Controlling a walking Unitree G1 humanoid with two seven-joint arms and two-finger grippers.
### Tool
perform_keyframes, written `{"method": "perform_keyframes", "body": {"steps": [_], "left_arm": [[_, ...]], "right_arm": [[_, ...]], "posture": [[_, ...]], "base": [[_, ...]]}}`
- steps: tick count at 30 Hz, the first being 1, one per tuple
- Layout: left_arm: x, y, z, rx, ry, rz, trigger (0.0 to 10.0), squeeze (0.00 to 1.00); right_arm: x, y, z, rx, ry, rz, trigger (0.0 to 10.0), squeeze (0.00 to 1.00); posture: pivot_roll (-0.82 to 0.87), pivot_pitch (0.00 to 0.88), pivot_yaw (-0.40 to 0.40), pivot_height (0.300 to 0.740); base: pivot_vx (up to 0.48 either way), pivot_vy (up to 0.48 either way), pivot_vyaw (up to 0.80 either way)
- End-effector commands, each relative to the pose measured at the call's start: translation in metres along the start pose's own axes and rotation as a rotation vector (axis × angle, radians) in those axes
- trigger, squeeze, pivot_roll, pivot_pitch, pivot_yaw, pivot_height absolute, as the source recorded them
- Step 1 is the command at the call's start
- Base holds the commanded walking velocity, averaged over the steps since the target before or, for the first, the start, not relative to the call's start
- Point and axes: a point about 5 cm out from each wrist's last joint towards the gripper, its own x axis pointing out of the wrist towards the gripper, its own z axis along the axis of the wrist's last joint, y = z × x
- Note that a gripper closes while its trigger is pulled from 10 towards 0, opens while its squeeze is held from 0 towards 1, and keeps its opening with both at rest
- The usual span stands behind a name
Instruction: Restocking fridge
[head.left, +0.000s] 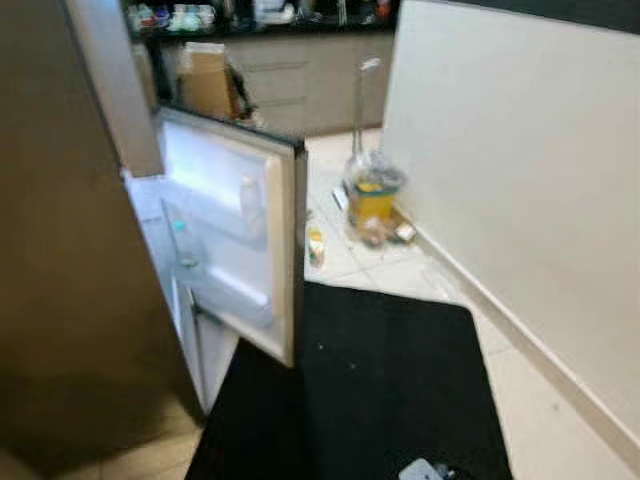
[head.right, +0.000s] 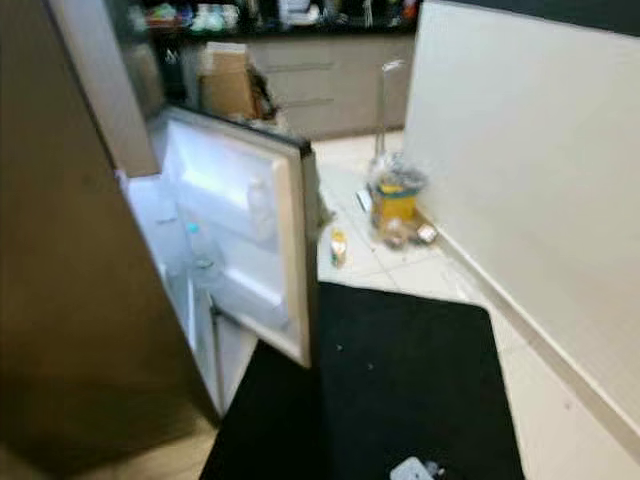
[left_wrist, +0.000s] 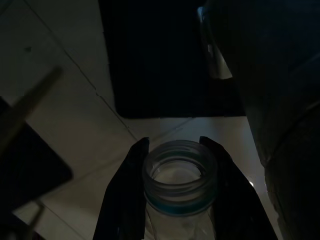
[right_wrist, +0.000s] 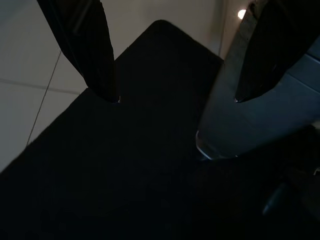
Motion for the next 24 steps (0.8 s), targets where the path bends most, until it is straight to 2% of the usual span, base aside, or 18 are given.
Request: {"method": "perform_keyframes", "body": {"steps": [1, 24], "left_arm": [[0.0003, -0.0041, 0.0319, -0.004, -0.125, -0.014, 10.0, 0.00], [0.0005, -0.0053, 0.0296, 0.016, -0.119, -0.025, 10.0, 0.00]], "right_arm": [[0.0008, 0.0040, 0.0011, 0.003, -0.001, 0.015, 10.0, 0.00], [0.0006, 0.0059, -0.0015, -0.007, 0.004, 0.034, 10.0, 0.00]], "posture": [[-0.03, 0.000, -0.015, 0.740], [-0.03, 0.000, -0.015, 0.740]], "base": [[0.000, 0.000, 0.77], [0.000, 0.000, 0.77]]}}
